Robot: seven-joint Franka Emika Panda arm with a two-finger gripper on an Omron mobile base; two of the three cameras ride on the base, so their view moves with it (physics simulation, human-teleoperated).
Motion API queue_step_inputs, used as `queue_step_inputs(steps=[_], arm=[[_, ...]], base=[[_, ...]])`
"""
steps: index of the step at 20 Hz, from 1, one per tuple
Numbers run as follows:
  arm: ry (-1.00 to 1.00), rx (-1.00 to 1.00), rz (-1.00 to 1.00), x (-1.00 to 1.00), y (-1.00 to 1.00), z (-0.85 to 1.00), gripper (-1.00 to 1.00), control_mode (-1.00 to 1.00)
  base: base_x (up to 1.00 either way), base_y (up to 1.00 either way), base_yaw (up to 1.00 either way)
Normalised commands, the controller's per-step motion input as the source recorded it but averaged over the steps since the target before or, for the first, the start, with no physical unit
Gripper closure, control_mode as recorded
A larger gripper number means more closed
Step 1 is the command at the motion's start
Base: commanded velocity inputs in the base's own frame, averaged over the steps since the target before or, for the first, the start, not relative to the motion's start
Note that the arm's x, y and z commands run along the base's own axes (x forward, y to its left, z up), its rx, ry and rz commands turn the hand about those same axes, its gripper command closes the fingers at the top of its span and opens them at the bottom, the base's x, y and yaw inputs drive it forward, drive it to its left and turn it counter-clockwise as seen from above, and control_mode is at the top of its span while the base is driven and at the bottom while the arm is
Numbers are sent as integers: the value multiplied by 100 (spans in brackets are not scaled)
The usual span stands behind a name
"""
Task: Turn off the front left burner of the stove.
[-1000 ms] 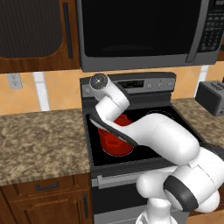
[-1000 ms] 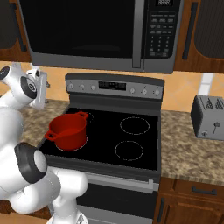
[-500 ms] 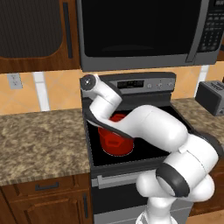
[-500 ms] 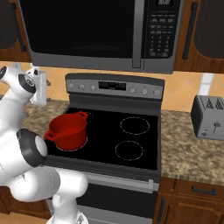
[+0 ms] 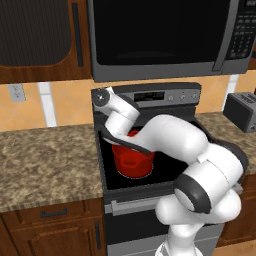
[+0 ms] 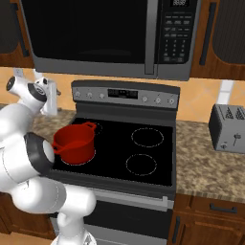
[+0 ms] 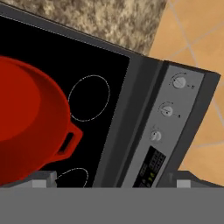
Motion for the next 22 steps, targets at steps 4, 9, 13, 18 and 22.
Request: queue_step_inputs(steps=[4,9,13,18,22], arm=[[-4,-6,7,40,-1,-19,-100,-100],[-1,-12,6,41,0,-1,-100,-100],[0,-13,6,39,1,0,-100,-100],[0,-10,5,40,20,-2,-100,-100],[-3,-9,5,27,23,-12,-100,-100]], base=[[0,0,0],[0,0,0],[0,0,0],[0,0,0],[0,0,0]])
